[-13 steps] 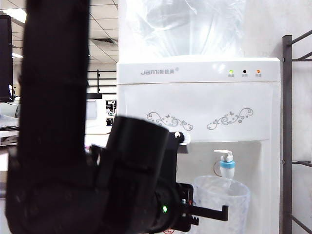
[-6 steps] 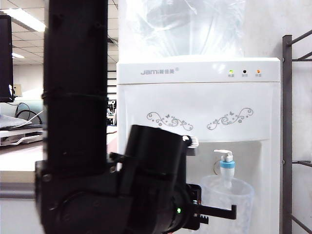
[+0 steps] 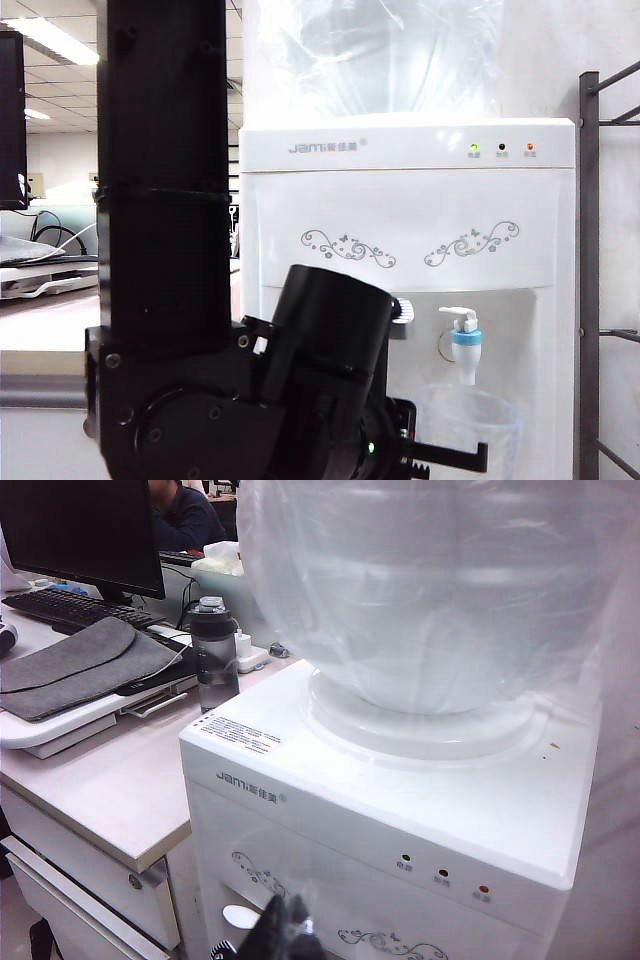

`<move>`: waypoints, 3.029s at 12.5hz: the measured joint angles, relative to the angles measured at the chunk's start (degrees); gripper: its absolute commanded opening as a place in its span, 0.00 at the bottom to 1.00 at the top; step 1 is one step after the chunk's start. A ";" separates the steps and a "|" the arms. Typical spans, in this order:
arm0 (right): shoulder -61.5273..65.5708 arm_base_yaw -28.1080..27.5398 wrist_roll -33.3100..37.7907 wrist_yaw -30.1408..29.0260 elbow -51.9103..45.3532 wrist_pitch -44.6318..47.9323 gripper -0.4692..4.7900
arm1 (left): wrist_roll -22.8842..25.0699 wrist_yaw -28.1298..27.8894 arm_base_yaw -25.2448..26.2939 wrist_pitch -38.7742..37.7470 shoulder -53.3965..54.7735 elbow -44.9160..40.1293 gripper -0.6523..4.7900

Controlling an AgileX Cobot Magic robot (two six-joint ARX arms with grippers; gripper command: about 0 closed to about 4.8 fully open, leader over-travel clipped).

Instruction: Pick up the plastic mug from the left desk, go to the cold water outlet of the water dispenser, press the vertical switch to get some water, then put the mug back on the desk.

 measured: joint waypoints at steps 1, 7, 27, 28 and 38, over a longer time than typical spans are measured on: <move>0.02 0.00 0.00 0.00 0.00 0.00 0.09 | -0.37 0.02 0.00 -0.70 0.02 0.17 0.11; 0.00 0.00 0.00 0.00 0.00 -0.37 0.09 | -2.73 0.02 0.00 -1.22 0.90 0.83 0.11; -0.35 0.00 0.00 0.00 0.00 -1.49 0.09 | -11.17 -9.44 -2.45 -14.40 1.86 10.45 0.12; -0.35 0.00 0.00 0.00 0.00 -1.49 0.09 | -11.43 -9.68 -2.45 -14.47 1.86 10.45 0.12; -0.28 -0.22 0.00 -0.02 -1.25 -8.46 0.09 | -14.32 -12.74 -2.60 -14.14 1.86 10.47 0.13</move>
